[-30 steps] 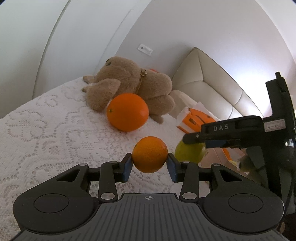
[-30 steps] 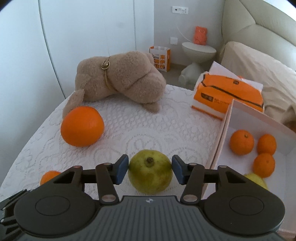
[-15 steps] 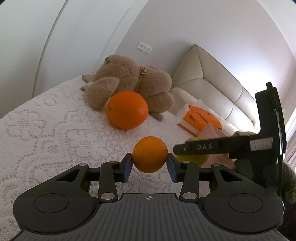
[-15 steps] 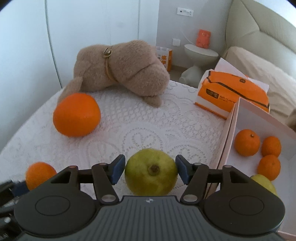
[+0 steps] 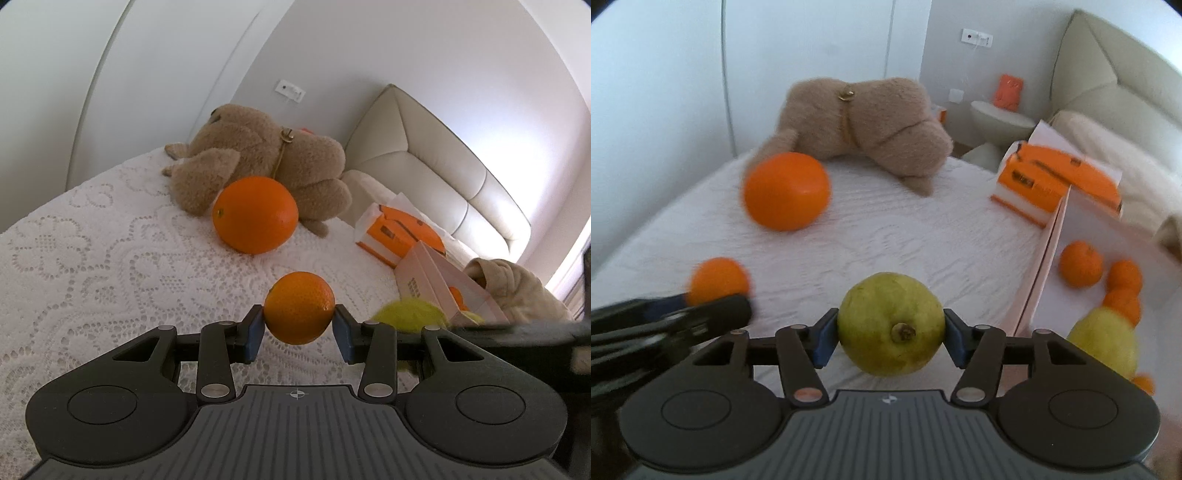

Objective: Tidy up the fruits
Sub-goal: 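Lift the pear with the right tool while the left tool holds its tangerine, then carry both fruits over the pink box and open both tools to drop them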

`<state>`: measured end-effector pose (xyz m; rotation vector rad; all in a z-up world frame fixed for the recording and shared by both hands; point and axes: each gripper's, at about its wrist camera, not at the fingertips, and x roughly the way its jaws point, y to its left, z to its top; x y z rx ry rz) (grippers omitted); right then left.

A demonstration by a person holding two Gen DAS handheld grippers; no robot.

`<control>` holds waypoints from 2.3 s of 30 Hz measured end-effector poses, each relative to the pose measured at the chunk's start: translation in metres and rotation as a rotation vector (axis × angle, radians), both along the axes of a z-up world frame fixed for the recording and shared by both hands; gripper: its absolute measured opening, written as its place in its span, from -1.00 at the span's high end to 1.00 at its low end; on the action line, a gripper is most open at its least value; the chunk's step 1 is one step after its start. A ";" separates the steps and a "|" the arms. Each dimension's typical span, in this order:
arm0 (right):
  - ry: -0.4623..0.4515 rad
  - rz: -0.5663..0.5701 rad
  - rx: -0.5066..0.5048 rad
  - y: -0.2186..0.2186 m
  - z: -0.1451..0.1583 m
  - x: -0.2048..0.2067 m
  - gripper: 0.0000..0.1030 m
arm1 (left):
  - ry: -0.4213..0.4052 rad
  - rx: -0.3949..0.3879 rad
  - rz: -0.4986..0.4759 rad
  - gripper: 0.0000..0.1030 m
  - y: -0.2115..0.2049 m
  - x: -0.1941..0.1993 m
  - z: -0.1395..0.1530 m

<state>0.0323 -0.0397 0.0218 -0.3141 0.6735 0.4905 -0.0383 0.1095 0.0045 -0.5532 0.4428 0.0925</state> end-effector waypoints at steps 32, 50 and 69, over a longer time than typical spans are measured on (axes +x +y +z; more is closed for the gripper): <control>-0.026 0.017 0.122 -0.052 -0.008 -0.045 -0.12 | 0.172 0.206 -0.098 0.12 -0.033 0.024 0.015; -0.373 -0.267 0.357 -0.144 0.233 0.013 -0.12 | -0.086 0.330 -0.444 0.12 -0.130 0.132 0.188; -0.171 -0.507 0.315 -0.229 0.138 0.081 -0.12 | 0.292 0.371 -0.758 0.12 -0.249 0.205 0.057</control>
